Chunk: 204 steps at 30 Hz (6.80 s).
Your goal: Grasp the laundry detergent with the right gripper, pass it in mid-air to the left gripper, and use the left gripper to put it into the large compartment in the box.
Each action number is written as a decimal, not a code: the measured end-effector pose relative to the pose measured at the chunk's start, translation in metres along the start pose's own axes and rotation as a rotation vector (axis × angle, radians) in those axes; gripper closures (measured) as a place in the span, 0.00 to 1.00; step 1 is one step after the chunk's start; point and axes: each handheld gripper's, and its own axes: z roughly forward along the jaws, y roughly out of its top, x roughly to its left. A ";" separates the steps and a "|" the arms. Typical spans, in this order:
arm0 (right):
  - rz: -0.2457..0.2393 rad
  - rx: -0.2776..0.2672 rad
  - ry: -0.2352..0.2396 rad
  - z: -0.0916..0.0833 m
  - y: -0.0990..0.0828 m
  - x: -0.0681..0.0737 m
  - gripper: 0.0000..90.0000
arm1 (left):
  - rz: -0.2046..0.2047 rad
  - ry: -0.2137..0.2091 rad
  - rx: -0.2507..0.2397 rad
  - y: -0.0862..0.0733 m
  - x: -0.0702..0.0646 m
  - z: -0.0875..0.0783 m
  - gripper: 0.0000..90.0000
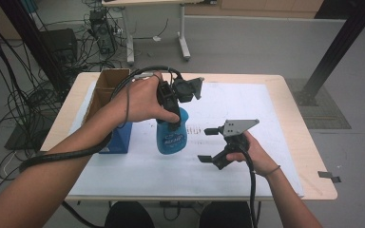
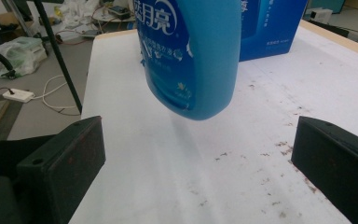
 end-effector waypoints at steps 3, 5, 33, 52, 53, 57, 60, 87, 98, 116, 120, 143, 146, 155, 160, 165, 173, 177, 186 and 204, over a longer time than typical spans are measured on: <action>0.001 0.001 -0.005 -0.001 0.000 0.000 0.03 | -0.037 -0.001 0.007 0.001 0.003 -0.003 0.42; 0.010 0.001 -0.012 -0.002 -0.001 0.000 0.03 | -0.100 0.007 -0.005 -0.002 0.008 -0.007 0.42; 0.041 -0.004 -0.050 -0.001 -0.006 -0.004 0.03 | -0.504 0.038 -0.072 -0.027 0.071 -0.062 0.42; 0.059 -0.011 -0.077 -0.004 -0.008 -0.002 0.03 | -0.774 0.060 -0.070 -0.067 0.126 -0.111 0.42; 0.059 -0.011 -0.077 -0.004 -0.008 -0.002 0.03 | -0.774 0.060 -0.070 -0.067 0.126 -0.111 0.42; 0.060 -0.017 -0.084 -0.006 -0.008 -0.002 0.03 | -0.842 0.075 -0.023 -0.078 0.140 -0.110 0.42; 0.058 -0.014 -0.082 -0.006 -0.007 -0.002 0.03 | -0.871 0.082 -0.002 -0.085 0.148 -0.108 0.42; 0.065 -0.018 -0.093 -0.007 -0.009 -0.001 0.03 | -1.034 0.070 0.069 -0.110 0.173 -0.058 0.42; 0.064 -0.014 -0.099 -0.008 -0.006 0.000 0.04 | -1.045 0.045 0.106 -0.111 0.174 -0.028 0.42; 0.059 -0.028 -0.097 -0.009 -0.007 0.001 0.04 | -1.033 0.031 0.142 -0.102 0.173 0.003 0.42; 0.064 -0.030 -0.100 -0.012 -0.009 0.001 0.04 | -1.038 0.028 0.145 -0.102 0.174 0.011 0.42; 0.072 -0.031 -0.103 -0.016 -0.013 0.001 0.04 | -1.064 0.010 0.160 -0.107 0.180 0.039 0.42; 0.075 -0.031 -0.104 -0.015 -0.013 0.001 0.04 | -1.058 0.006 0.169 -0.107 0.181 0.044 0.42; 0.077 -0.031 -0.105 -0.015 -0.014 0.001 0.04 | -1.063 0.002 0.185 -0.108 0.182 0.060 0.42; 0.080 -0.029 -0.104 -0.015 -0.015 0.000 0.04 | -1.063 -0.011 0.188 -0.109 0.182 0.069 0.42; 0.081 -0.029 -0.105 -0.014 -0.015 0.001 0.04 | -1.058 -0.021 0.193 -0.109 0.182 0.074 0.42; 0.085 -0.026 -0.103 -0.013 -0.016 0.001 0.04 | -1.047 -0.029 0.211 -0.109 0.182 0.085 0.42; 0.085 -0.030 -0.102 -0.013 -0.016 0.001 0.04 | -1.048 -0.027 0.207 -0.109 0.181 0.085 0.42; 0.087 -0.028 -0.101 -0.013 -0.017 0.002 0.04 | -1.048 -0.028 0.212 -0.109 0.180 0.085 0.42; 0.087 -0.026 -0.103 -0.014 -0.016 0.001 0.04 | -1.052 -0.037 0.215 -0.110 0.182 0.086 0.42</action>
